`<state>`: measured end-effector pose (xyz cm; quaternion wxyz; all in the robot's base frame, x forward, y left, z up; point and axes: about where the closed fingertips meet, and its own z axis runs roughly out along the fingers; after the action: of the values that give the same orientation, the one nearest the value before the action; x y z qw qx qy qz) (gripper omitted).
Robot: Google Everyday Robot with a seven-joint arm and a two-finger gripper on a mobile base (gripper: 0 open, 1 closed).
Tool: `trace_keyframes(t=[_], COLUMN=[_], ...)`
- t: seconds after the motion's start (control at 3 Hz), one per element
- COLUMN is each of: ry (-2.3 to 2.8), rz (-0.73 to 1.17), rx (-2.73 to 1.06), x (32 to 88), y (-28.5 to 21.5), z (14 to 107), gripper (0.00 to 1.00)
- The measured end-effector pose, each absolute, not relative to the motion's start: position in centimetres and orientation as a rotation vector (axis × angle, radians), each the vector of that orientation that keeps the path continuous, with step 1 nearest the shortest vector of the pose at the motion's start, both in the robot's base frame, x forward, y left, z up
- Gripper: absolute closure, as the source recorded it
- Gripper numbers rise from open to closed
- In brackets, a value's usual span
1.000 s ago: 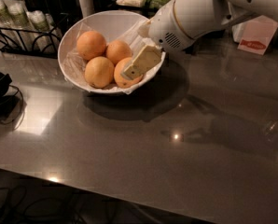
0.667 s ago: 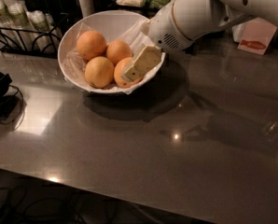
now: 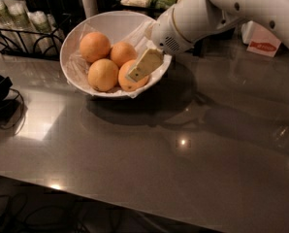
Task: Pick orange from white bowl
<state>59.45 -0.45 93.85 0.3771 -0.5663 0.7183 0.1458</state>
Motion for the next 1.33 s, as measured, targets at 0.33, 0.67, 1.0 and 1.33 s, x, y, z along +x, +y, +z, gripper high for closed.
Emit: trace_keyframes(t=[0.33,0.67,1.0,1.33], ry=[1.837,1.837,1.839,1.862], rz=[0.373,0.373,0.375,0.387], rx=[-1.449,-1.449,-1.448,-1.439], x=[59.5,59.5,59.5,59.6], y=[-0.4,-0.4,-0.4,-0.4], z=[93.8,93.8,93.7,92.5], gripper=[0.20,0.10,0.12,0.16])
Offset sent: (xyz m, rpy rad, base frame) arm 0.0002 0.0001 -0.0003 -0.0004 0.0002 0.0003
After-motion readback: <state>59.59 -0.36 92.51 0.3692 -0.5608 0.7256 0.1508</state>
